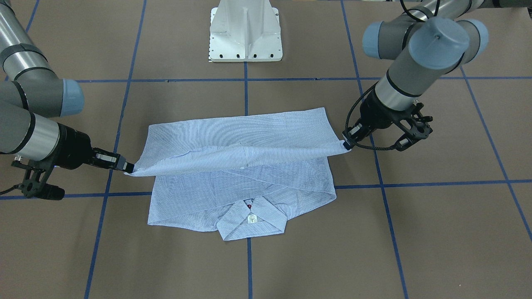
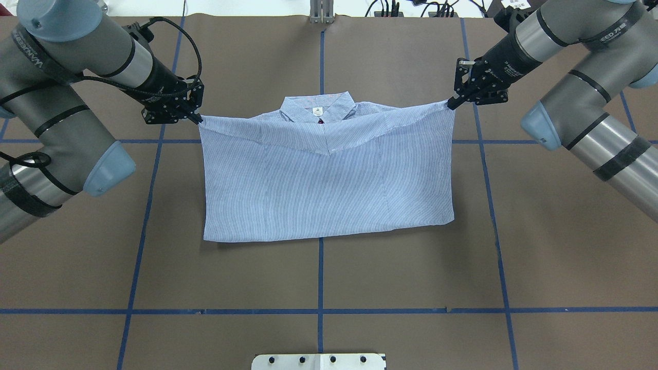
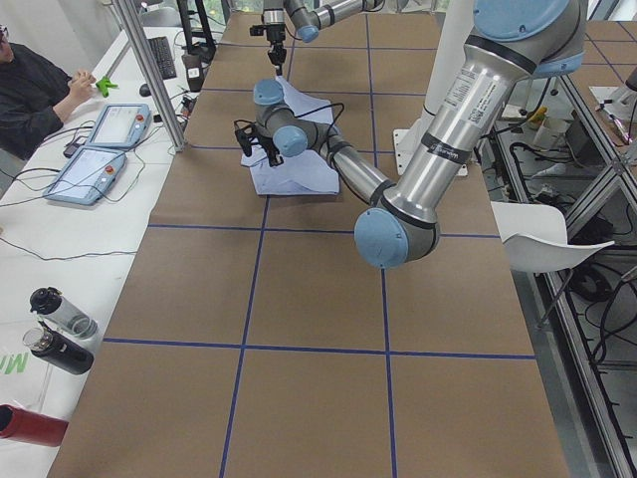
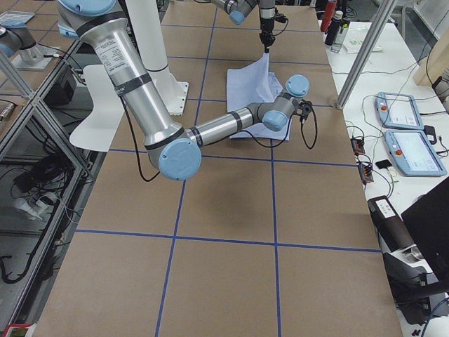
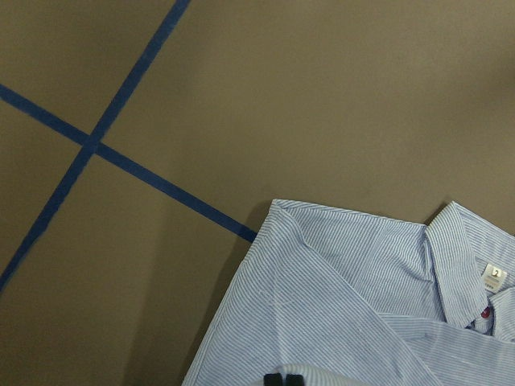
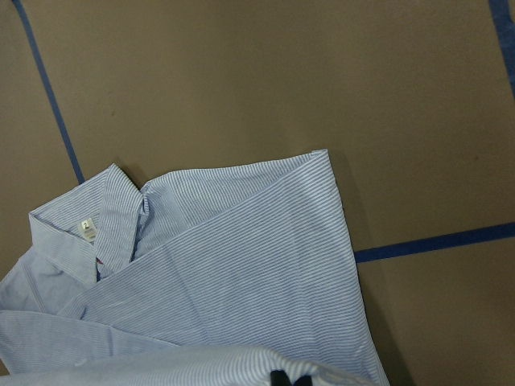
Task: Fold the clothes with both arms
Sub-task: 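Lower the hem onto the collar and open both grippers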
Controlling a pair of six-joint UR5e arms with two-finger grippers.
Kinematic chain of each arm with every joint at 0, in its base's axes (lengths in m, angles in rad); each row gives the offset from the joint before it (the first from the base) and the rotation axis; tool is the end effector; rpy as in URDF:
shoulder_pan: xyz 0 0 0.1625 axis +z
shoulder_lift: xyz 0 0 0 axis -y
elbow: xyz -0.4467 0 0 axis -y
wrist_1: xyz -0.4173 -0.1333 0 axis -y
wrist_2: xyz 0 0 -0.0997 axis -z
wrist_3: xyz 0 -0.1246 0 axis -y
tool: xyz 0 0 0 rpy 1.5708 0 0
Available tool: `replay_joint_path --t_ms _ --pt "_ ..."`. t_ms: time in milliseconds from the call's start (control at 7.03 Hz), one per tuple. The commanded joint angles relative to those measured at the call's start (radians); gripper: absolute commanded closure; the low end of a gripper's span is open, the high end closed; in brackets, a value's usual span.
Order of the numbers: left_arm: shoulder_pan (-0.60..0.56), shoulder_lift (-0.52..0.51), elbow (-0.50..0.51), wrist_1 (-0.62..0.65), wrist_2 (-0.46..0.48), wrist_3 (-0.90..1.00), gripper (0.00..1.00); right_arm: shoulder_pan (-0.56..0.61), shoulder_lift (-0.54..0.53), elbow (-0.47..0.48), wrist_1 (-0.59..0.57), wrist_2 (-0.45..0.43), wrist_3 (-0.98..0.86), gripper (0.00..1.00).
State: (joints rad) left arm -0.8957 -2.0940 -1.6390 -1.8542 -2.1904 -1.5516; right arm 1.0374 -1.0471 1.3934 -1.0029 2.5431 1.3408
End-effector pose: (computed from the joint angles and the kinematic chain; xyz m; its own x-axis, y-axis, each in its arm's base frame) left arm 0.3970 -0.5934 0.3053 0.4075 -0.4840 -0.7744 0.3493 0.8661 -0.3575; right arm -0.3462 -0.6461 0.3716 0.3369 0.3180 0.8862 -0.0776 0.9474 -0.3105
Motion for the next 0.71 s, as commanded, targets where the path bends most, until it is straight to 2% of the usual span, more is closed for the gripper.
replay_joint_path --t_ms 0,284,569 --pt "0.000 -0.021 0.057 -0.022 0.000 -0.002 1.00 -0.005 0.038 -0.063 0.000 -0.009 -0.002 1.00" --pt "0.001 -0.060 0.152 -0.098 0.001 -0.005 1.00 -0.014 0.050 -0.089 0.000 -0.027 -0.003 1.00" --pt "0.000 -0.067 0.188 -0.120 0.001 -0.004 1.00 -0.023 0.056 -0.100 -0.002 -0.052 -0.003 1.00"
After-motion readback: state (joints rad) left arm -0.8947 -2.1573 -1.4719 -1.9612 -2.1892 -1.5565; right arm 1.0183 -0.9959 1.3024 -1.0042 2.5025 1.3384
